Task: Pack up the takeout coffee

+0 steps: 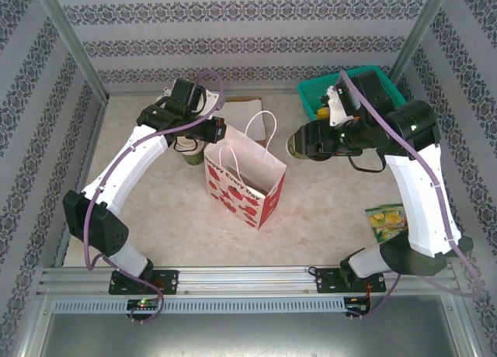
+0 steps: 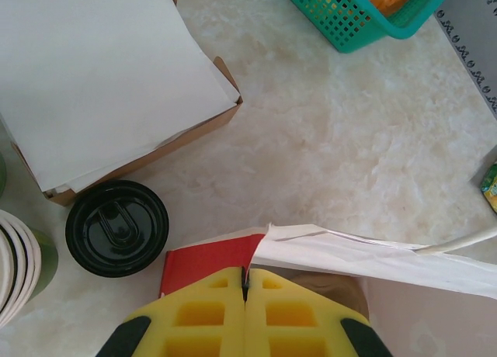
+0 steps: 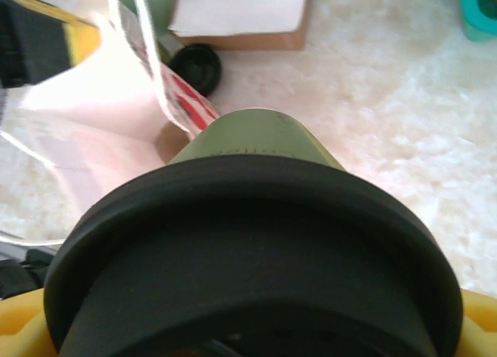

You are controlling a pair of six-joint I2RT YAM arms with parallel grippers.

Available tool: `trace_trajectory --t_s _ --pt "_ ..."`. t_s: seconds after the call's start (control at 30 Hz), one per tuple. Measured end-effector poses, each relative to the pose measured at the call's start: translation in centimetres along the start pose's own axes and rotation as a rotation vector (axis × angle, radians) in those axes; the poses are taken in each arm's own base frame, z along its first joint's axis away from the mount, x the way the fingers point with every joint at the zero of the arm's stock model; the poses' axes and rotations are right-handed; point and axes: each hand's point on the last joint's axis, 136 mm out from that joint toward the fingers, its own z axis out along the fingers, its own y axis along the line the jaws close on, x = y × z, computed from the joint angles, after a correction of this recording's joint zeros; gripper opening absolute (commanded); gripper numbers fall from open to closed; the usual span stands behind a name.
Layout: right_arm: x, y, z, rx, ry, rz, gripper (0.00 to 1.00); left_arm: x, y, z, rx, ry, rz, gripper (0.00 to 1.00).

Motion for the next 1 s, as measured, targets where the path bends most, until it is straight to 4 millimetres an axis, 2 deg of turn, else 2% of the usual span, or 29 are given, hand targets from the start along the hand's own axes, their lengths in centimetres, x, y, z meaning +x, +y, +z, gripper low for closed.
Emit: trace_trajectory --t_s 0.17,0.5,0.8,1.0 --pt "0.0 3.2 0.2 -0.081 0.017 -0.069 0.60 0.0 0.0 0.0 0.000 -0.001 -0.008 0.00" --pt "1.9 6.6 4.3 -0.117 0.173 -0.185 0.60 -0.2 -0.2 0.0 0.004 -0.008 -0.024 0.00" --pt "4.1 7.5 8.4 -0.152 0.318 -0.196 0.60 -0.2 -0.3 0.2 0.007 -0.012 -0.024 0.00" --pt "4.5 8.2 10.6 -0.198 0.340 -0.189 0.61 -0.2 -0.3 0.3 0.007 -0.013 -0.026 0.00"
